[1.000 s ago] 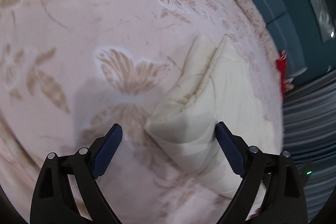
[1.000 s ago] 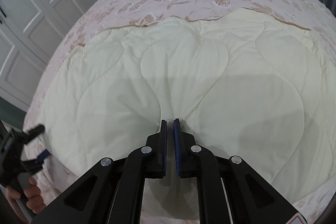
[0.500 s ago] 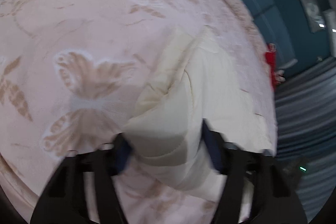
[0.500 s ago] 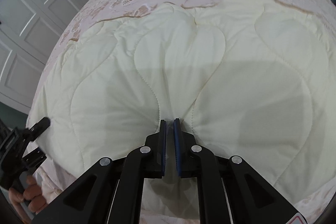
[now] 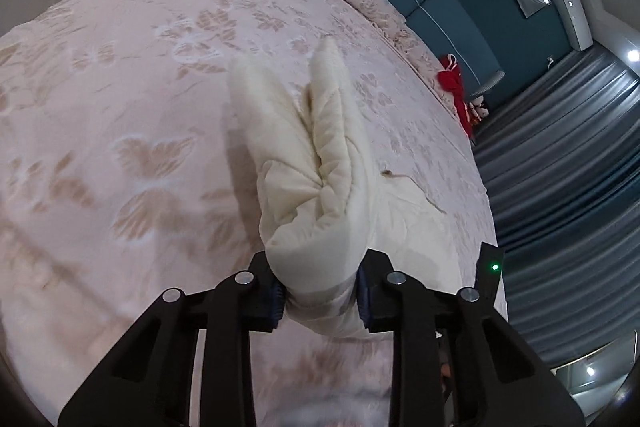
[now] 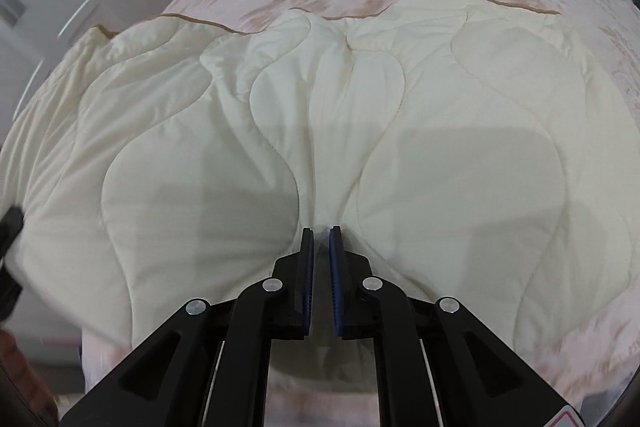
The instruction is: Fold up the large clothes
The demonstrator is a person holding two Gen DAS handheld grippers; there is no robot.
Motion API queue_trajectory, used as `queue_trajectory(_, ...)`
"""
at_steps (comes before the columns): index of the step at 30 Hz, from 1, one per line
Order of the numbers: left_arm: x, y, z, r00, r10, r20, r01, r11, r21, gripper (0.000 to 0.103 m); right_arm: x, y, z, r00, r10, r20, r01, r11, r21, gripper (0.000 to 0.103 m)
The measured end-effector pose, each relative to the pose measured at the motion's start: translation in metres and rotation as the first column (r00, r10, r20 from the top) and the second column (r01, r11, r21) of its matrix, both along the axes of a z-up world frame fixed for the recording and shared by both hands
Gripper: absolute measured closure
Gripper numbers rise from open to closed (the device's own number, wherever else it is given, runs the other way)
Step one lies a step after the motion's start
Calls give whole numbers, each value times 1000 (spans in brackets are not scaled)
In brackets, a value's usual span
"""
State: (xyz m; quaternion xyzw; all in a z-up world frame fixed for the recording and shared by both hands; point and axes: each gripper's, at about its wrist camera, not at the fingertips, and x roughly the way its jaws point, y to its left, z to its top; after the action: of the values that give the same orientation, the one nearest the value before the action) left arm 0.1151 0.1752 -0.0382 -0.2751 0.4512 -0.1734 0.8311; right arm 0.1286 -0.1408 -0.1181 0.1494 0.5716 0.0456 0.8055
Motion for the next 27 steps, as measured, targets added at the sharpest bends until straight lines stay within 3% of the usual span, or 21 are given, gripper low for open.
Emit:
queue_trajectory(3, -28, 28, 2, 999, 34, -20, -34, 999, 19, 77, -35, 27, 7, 996, 86, -8, -86, 996, 25, 95)
queue_trajectory(8, -65, 65, 8, 996, 81, -47, -76, 992, 96, 77, -73, 52, 4, 991, 130, -5, -129, 988, 81, 95)
queue_trajectory(11, -71, 62, 11, 997, 68, -48, -62, 990, 126, 77, -75, 64, -7, 986, 166, -16, -165, 986, 27, 95)
queue_trajectory(15, -76, 25, 37, 999, -23, 47, 13, 982, 188, 77, -70, 68, -23, 981, 191, -21, -191, 982, -1, 95)
queue_trajectory(18, -78, -24, 55, 984, -138, 114, 109, 967, 229, 77, -65, 59, -36, 984, 179, -22, -178, 983, 50, 97)
queue_trajectory(21, -81, -63, 67, 961, -224, 164, 171, 944, 284, 77, -68, 35, -38, 993, 119, -17, -113, 973, 199, 98)
queue_trajectory(24, -79, -98, 78, 934, -291, 208, 226, 931, 287, 77, -86, 2, -25, 1000, 23, -8, -18, 941, 339, 94)
queue_trajectory(27, -69, -130, 79, 913, -344, 220, 273, 914, 301, 77, -108, -27, -10, 999, -38, 22, 29, 941, 337, 90)
